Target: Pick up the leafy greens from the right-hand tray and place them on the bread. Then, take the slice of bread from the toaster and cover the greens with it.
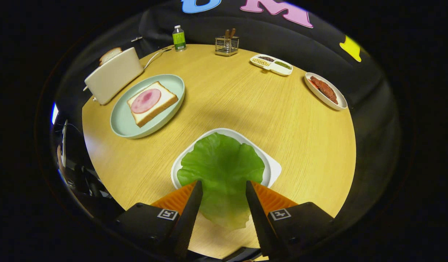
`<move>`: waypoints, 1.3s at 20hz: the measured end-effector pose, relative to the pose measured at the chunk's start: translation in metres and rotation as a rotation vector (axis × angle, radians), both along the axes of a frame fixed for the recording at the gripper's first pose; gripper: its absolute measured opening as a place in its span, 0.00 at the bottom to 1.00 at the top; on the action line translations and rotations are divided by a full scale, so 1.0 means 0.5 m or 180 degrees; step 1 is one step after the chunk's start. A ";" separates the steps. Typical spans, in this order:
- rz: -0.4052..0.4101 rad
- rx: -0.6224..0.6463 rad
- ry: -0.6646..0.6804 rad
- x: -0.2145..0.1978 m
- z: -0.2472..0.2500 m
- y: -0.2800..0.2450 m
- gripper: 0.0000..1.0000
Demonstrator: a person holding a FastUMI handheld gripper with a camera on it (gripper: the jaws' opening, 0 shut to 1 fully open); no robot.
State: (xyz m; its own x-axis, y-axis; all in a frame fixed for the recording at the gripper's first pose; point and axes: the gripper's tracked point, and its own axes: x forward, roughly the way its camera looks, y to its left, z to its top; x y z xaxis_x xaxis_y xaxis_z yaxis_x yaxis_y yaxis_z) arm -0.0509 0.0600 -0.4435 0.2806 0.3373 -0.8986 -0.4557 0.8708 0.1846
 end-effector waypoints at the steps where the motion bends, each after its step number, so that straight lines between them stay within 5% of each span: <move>1: -0.0012 -0.0017 0.0047 0.001 -0.011 -0.001 0.70; 6: -0.0123 0.0049 0.0128 -0.006 -0.016 0.010 0.54; 8: -0.0189 0.0045 0.0128 -0.003 -0.016 0.007 0.13; 9: -0.0234 0.0047 0.0132 -0.003 -0.016 0.005 0.08; 19: -0.0714 0.0517 -0.0217 0.045 0.174 0.035 0.08; 26: -0.0551 0.0834 -0.0483 0.091 0.315 0.190 0.07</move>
